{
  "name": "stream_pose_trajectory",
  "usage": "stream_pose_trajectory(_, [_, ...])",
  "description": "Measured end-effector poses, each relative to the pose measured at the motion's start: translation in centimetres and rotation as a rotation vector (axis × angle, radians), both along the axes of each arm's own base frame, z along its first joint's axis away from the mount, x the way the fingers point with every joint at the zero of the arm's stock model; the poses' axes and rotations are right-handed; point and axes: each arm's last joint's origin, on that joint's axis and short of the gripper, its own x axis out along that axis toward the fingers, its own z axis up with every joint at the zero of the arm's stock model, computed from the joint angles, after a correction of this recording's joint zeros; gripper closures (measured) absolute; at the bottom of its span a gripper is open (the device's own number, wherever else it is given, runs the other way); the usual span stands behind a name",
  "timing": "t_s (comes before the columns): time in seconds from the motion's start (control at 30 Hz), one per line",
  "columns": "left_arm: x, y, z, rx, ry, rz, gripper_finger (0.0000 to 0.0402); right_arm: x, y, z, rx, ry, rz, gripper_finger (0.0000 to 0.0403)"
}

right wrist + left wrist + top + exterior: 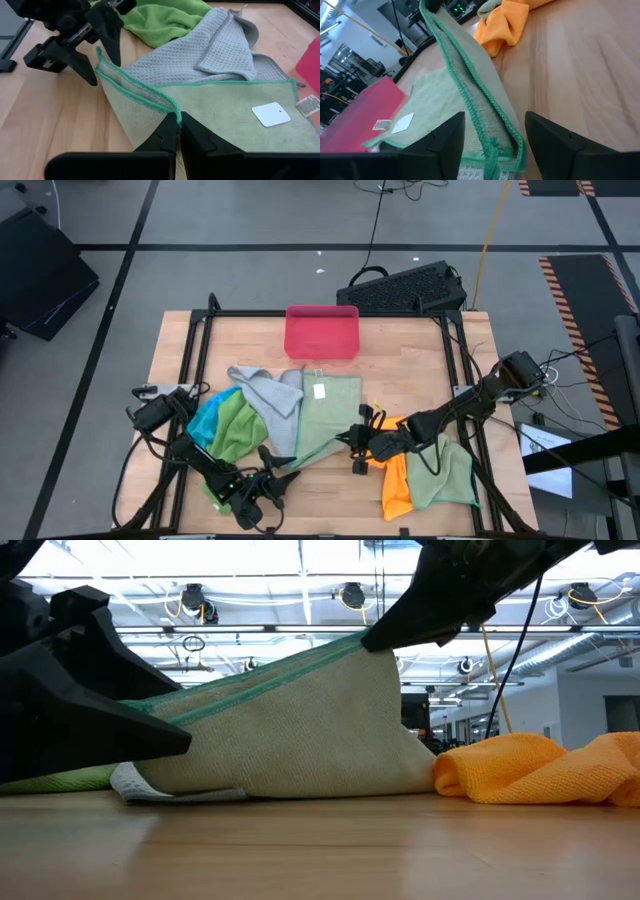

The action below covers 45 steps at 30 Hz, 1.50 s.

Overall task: Fold microfiber towels
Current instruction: Fold the top light green towel

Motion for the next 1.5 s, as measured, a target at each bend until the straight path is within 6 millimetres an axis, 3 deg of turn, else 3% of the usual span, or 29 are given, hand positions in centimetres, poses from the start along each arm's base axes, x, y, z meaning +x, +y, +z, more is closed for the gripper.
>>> stream_pose_trajectory(0.47, [0.1,0.3,-0.2,-0.021,0.015,0.004,0.0303,0.0,-0.5,-0.2,-0.003,0.02,-0.022,0.0399])
stream_pose_trajectory(0.67, [0.1,0.1,0.6,-0.037,-0.002,-0.001,0.0389,-0.1,-0.5,-0.4,0.017,0.039,-0.039,0.0399])
stream_pose_trajectory(0.87, [-0.1,0.2,1.9,-0.045,0.012,-0.028,0.0396,-0.7,0.6,-0.5,0.063,0.042,-0.031,0.0399])
stream_pose_trajectory(1.3, [-0.3,-1.8,6.5,-0.393,-0.077,-0.206,0.0398,-3.0,5.9,0.3,0.248,-0.047,0.068,0.0399])
stream_pose_trajectory(1.5, [-0.6,-2.8,8.6,-0.426,-0.118,-0.269,0.0398,-3.6,7.4,1.1,0.271,-0.138,0.116,0.0399])
